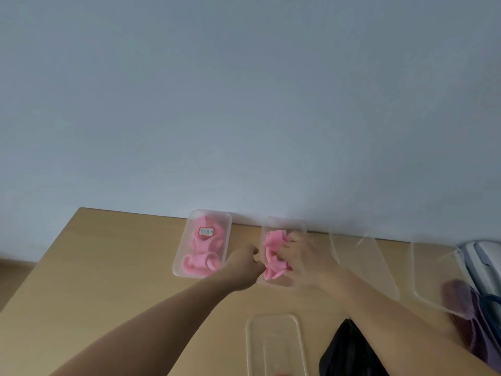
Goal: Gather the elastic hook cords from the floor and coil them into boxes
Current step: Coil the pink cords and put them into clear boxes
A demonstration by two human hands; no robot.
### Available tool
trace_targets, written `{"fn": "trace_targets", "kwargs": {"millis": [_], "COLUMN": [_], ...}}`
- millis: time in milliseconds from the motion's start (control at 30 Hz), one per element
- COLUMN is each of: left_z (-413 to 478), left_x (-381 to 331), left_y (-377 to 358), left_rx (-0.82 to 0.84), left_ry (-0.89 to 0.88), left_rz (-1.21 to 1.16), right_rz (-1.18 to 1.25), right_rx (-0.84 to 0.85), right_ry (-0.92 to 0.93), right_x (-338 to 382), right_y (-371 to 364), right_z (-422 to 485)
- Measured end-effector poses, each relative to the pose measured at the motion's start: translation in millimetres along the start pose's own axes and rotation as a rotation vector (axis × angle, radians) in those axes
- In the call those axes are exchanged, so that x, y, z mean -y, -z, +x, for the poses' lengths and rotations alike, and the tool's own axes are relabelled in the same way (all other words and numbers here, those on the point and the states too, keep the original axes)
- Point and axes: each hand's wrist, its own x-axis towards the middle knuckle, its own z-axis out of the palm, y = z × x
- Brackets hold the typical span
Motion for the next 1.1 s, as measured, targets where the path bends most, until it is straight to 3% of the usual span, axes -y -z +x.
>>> {"fn": "trace_targets", "kwargs": {"millis": [100, 167, 333, 467, 567, 633, 733, 1100], "left_z": [5.0, 7.5, 6.3, 0.0, -5.5, -5.2, 0.1, -6.5], "left_x": [3.0, 5.1, 3.0, 7.2, 5.0, 6.3, 11.8, 19.9], "left_y": [-8.4, -11.2, -12.7, -13.1, -13.2, -16.9, -20.6, -26.6], "left_rx": [0.005, -0.005, -0.06, -0.236, -0.345, -0.319, -0.175, -0.21], "left_ry": [0.043, 0.048, -0.041, -0.313, -0.657, -0.762, -0.642, -0.691], "left_rz": [-0.053, -0.071, 0.015, 0.475, 0.72, 0.878, 0.991, 0.877], "right_rz": [-0.112, -0.114, 0.003, 0.131, 0.134, 0.124, 0.155, 0.163], "right_rx": [0.158, 0.16, -0.035, -0.063, -0.16, -0.189, -0.108, -0.199], "right_ry": [0.033, 0.029, 0.027, -0.023, -0.056, -0.088, -0.151, -0.276], "right_x": [-2.9, -3.6, 2.4, -3.0, 1.1, 3.4, 6.2, 23.6], "right_y": [-22.1, -29.5, -22.0, -17.6, -17.9, -22.4, -29.2, -30.3], "right_z": [5.8, 2.3, -5.8, -11.4, -20.0, -22.9, -26.6, -42.7]}}
